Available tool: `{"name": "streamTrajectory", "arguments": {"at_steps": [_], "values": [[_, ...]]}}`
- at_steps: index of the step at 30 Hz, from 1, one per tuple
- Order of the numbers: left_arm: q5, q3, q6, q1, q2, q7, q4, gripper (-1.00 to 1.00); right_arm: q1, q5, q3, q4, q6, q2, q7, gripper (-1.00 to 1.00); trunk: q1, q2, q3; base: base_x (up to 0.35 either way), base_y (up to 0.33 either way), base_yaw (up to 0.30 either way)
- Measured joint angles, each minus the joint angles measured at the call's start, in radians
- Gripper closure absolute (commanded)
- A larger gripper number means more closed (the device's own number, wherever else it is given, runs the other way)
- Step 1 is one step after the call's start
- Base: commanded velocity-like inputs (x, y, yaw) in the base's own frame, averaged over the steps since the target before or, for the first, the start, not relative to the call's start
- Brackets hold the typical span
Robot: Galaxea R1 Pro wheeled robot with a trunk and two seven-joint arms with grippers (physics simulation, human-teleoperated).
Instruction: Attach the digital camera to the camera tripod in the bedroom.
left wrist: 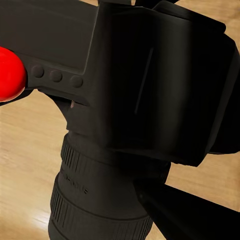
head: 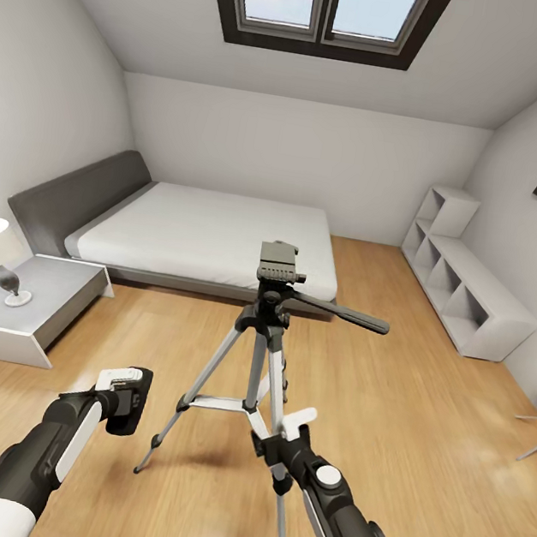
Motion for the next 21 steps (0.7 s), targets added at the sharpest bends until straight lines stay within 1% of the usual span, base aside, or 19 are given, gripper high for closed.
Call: {"name": "streamTrajectory", "arguments": {"at_steps": [1, 2, 6, 10, 11, 16, 21], "values": [[0.0, 0.0, 0.0, 0.0, 0.0, 0.0, 0.0, 1.0, 0.0, 0.0, -0.005, 0.001, 0.0, 0.0, 0.0, -1.0, 0.0, 0.0, 0.0, 0.0, 0.0, 0.0], [0.0, 0.0, 0.0, 0.0, 0.0, 0.0, 0.0, 1.0, 0.0, 0.0, -0.009, 0.002, 0.0, 0.0, 0.0, 1.0, 0.0, 0.0, 0.0, 0.0, 0.0, 0.0], [0.0, 0.0, 0.0, 0.0, 0.0, 0.0, 0.0, 1.0, 0.0, 0.002, -0.026, 0.011, -0.001, -0.002, 0.0, 1.0, 0.0, 0.0, 0.0, 0.0, 0.0, 0.0], [0.0, 0.0, 0.0, 0.0, 0.0, 0.0, 0.0, 1.0, 0.0, 0.006, -0.034, 0.013, -0.002, -0.003, -0.001, 1.0, 0.0, 0.0, 0.0, 0.0, 0.0, 0.0], [0.0, 0.0, 0.0, 0.0, 0.0, 0.0, 0.0, 1.0, 0.0, 0.001, -0.036, 0.013, -0.001, -0.003, 0.0, 1.0, 0.0, 0.0, 0.0, 0.0, 0.0, 0.0], [0.0, 0.0, 0.0, 0.0, 0.0, 0.0, 0.0, 1.0, 0.0, 0.003, -0.062, 0.011, 0.0, -0.004, 0.001, 1.0, 0.0, 0.0, 0.0, 0.0, 0.0, 0.0], [0.0, 0.0, 0.0, 0.0, 0.0, 0.0, 0.0, 1.0, 0.0, 0.003, -0.071, 0.006, 0.001, -0.007, 0.001, 1.0, 0.0, 0.0, 0.0, 0.0, 0.0, 0.0]]}}
